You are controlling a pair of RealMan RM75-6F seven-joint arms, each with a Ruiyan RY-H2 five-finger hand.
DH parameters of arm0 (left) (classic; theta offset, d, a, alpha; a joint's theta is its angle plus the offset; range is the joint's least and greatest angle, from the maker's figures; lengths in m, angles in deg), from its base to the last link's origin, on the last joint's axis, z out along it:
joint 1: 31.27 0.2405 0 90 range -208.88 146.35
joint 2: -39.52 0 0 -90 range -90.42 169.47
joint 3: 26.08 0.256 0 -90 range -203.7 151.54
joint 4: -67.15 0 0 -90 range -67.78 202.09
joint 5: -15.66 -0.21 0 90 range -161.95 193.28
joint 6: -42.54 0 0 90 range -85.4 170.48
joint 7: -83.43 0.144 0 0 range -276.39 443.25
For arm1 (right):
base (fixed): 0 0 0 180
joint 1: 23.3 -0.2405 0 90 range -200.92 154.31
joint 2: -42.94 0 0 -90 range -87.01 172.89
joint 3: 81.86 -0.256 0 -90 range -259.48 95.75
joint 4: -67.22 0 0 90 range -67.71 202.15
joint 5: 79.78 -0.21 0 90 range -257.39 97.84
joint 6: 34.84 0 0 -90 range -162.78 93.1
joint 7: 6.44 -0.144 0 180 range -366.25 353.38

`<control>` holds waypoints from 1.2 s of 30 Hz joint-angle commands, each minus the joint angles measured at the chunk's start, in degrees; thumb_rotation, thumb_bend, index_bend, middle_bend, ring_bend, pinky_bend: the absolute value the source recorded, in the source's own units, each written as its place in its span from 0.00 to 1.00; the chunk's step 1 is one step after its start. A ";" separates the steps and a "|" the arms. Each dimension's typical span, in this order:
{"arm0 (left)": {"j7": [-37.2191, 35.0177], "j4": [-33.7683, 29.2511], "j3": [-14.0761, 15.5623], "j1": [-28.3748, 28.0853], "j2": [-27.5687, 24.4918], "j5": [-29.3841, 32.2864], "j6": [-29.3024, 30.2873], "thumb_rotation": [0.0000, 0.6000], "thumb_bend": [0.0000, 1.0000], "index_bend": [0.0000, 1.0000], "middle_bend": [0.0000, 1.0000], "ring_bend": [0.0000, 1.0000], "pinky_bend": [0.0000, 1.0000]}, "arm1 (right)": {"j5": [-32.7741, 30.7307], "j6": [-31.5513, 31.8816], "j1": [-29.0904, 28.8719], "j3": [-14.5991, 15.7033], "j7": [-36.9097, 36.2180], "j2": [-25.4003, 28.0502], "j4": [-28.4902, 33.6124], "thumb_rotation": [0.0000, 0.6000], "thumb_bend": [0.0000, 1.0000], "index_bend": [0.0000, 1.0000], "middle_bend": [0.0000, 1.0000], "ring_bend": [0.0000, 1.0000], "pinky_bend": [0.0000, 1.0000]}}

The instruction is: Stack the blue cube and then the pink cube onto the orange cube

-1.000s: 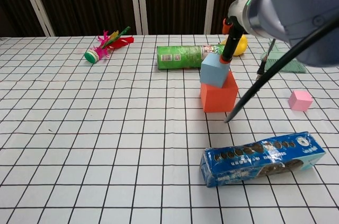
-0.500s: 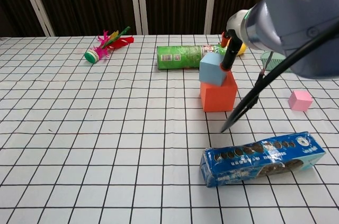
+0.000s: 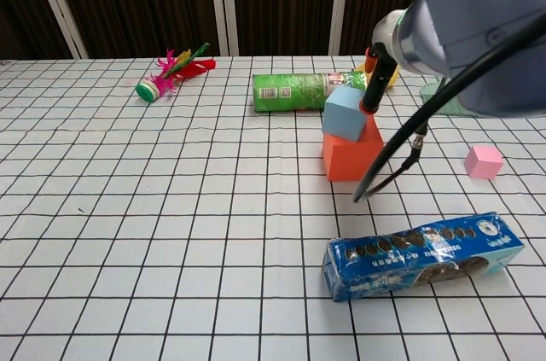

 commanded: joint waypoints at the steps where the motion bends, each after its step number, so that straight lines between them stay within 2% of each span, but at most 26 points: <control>1: 0.22 -0.13 0.09 0.01 0.04 -0.16 0.10 1.00 0.20 0.20 0.01 0.00 0.02 | -0.78 0.29 0.70 -0.68 1.30 1.06 1.19 1.00 0.35 0.18 0.07 0.03 0.00; 6: 0.84 -0.38 0.16 0.00 0.24 -0.25 0.31 1.00 0.20 0.20 0.01 0.00 0.02 | -3.16 -0.57 2.08 -1.68 3.56 2.72 3.74 1.00 0.33 0.18 0.07 0.02 0.00; 11: 1.18 -0.63 0.20 -0.01 0.26 -0.19 0.37 1.00 0.20 0.20 0.01 0.00 0.02 | -6.77 -2.10 2.60 -3.90 5.41 3.86 5.89 1.00 0.24 0.17 0.07 0.02 0.00; 19: 0.67 -0.44 0.10 -0.03 0.11 0.01 0.17 1.00 0.20 0.20 0.01 0.00 0.02 | -6.62 -0.76 2.02 -5.20 3.80 3.03 6.23 1.00 0.24 0.17 0.07 0.02 0.00; 36: 0.22 -0.31 0.09 -0.02 -0.02 0.08 0.04 1.00 0.20 0.21 0.01 0.00 0.02 | -3.42 -0.34 0.03 -6.91 -1.25 -2.36 0.03 1.00 0.24 0.19 0.07 0.02 0.00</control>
